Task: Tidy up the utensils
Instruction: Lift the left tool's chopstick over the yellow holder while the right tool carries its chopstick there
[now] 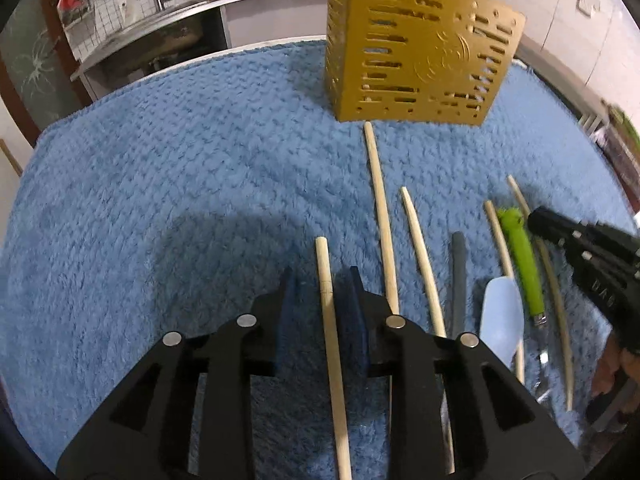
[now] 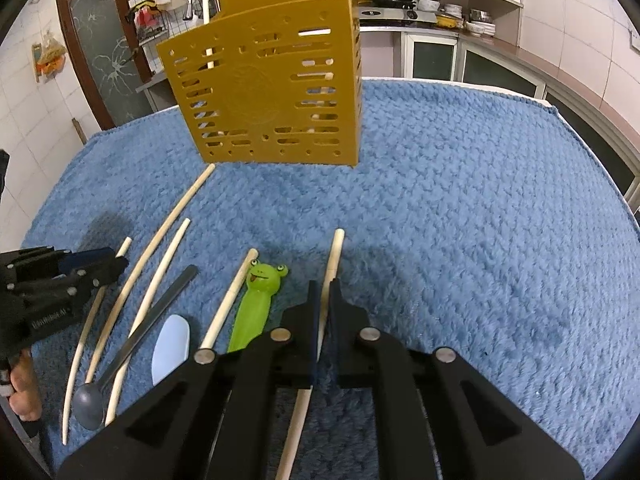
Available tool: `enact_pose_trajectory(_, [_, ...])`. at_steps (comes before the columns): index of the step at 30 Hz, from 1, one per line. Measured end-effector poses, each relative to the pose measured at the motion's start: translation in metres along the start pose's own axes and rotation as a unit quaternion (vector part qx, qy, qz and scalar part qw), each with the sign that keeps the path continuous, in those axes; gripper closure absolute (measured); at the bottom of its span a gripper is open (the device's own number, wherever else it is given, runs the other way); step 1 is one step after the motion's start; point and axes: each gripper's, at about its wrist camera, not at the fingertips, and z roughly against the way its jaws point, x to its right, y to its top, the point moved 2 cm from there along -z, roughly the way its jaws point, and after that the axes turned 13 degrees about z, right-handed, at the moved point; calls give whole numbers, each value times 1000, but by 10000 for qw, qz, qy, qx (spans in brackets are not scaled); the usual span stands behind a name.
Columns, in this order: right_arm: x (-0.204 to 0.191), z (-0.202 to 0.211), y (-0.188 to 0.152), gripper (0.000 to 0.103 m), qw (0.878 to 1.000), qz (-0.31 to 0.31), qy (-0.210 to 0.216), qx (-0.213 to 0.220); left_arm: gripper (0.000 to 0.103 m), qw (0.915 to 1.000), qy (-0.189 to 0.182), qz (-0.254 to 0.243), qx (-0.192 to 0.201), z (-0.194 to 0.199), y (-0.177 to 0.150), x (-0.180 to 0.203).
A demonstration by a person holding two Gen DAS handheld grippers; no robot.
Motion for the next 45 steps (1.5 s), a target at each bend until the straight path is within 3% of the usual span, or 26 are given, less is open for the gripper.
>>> enact_pose_trajectory(5, [1,-9,7,93,9995,-46,16,-306,80,9999,100,-113,-37,-3,1,6])
enact_pose_trajectory(8, [1,-12,13,94,9989,-86,5,-468,94,9999,39,-125,-28,-4,3,7])
enact_pose_trajectory(15, [6,-7,10,96,9993,-325,51,-187,98,9999,-143,93,3,0,5,2])
enact_pose_trajectory(22, [20,24,14,97,9974,-567,153,415,99,9975,-329,361,513,22,15,-12])
enact_pose_trajectory(30, [35,57,23,97,9886,-678,372,1289,98,9832,-918,948,1264,65,31,-23])
enact_pose_trajectory(37, [40,84,38,97,9785,-575,266,1961,99,9702,-1185,838,1940,103,43,-7])
enact_pose_trajectory(45, [53,117,73,97,9553,-508,63,2913,99,9517,-1426,708,2624,140,77,11])
